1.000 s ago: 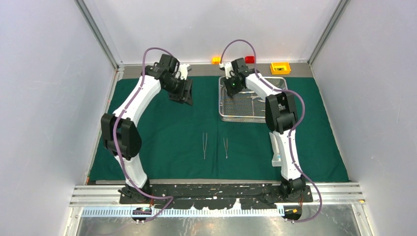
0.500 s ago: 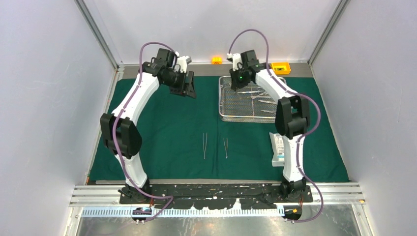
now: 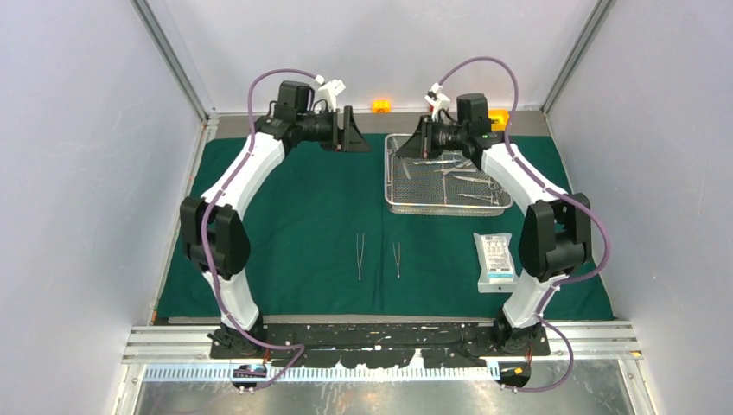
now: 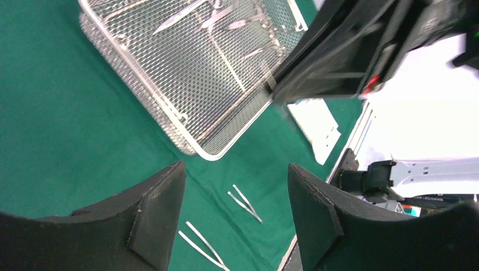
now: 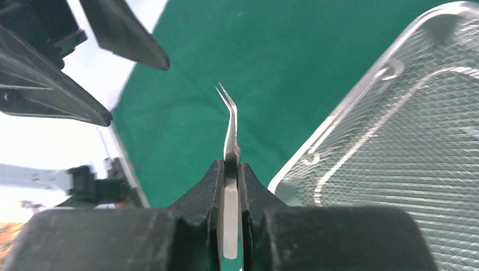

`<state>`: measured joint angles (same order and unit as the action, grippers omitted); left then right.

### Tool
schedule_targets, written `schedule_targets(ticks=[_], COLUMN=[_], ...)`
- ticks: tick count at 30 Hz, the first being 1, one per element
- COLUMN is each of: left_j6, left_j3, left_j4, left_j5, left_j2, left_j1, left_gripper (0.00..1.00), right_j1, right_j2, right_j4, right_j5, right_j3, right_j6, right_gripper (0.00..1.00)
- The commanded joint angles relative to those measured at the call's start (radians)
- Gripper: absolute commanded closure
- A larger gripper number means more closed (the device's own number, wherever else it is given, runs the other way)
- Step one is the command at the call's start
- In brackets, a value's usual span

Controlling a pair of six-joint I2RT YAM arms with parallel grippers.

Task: Open and lay out the surgical kit
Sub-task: Place the medical item in the surgical kit.

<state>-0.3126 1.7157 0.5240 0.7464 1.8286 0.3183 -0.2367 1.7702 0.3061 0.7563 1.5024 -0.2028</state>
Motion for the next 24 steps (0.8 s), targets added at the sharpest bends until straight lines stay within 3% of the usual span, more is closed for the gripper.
schedule_targets(ticks=[1,11,17,24], left_j6=[-0.076,-0.144,-0.131,-0.116], left_j3=[-0.019,-0.096,-0.083,-0.082], left_j4=[-0.193,-0.408,-0.415,-0.417], left_j5=[0.07,0.11,0.115,0.124], left_j2=[-0.041,-0.001,0.023,0.037], left_j1=[0.03,0.052,0.066,0.067], left_gripper=[0.32,0.34,0.36,0.48], right_j1=[-0.009,-0.012,-0.013,-0.012], right_j2=[-0.048,-0.018,-0.002,0.015], right_j4=[-0.374,-0.758,-0.822,-0.867], right_j5=[0.219,0.311,0.324,0.334], right_j3=[-0.139,-0.272,-0.293,-0.307], right_j6=[-0.316,-0.632,-0.682,-0.711], right_gripper=[0.99,0.99,0.99,0.99])
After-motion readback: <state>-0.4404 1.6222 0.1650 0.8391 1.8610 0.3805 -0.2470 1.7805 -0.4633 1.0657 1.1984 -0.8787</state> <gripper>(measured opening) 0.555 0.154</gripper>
